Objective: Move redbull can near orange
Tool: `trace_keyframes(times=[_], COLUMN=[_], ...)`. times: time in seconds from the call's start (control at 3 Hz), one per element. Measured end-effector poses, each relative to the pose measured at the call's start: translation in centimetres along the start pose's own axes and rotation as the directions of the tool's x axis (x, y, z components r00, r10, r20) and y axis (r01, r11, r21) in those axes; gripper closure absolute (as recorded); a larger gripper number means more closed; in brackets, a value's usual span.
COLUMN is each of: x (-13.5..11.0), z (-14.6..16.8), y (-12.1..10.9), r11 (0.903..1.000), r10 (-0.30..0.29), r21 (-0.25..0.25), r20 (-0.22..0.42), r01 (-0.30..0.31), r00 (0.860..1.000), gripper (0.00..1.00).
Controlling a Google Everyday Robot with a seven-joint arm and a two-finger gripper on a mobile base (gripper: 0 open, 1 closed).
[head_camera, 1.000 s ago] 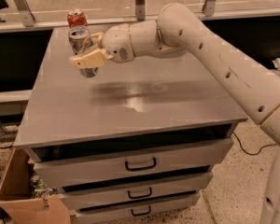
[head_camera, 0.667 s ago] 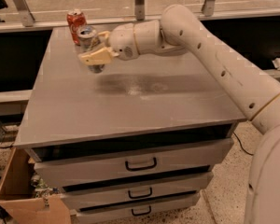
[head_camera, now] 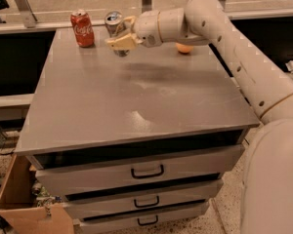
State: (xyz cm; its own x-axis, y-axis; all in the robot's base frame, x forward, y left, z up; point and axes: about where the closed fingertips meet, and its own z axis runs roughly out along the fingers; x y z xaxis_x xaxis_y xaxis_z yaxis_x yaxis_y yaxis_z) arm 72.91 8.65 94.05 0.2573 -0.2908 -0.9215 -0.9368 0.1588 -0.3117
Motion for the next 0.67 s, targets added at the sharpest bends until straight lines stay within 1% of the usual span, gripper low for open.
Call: trace_keyframes(times=[0.33,0.67], x=[-0.9,-0.4], z=[-2.8,-5.4], y=[-2.7,-4.9], r11=[0.9954,0.9845], r10=[-0.038,-0.029], r21=[0.087,0.173], r20=[-0.023,0.002], r01=[0.039,0.028], r00=[0.999,1.0], gripper=[1.0,1.0])
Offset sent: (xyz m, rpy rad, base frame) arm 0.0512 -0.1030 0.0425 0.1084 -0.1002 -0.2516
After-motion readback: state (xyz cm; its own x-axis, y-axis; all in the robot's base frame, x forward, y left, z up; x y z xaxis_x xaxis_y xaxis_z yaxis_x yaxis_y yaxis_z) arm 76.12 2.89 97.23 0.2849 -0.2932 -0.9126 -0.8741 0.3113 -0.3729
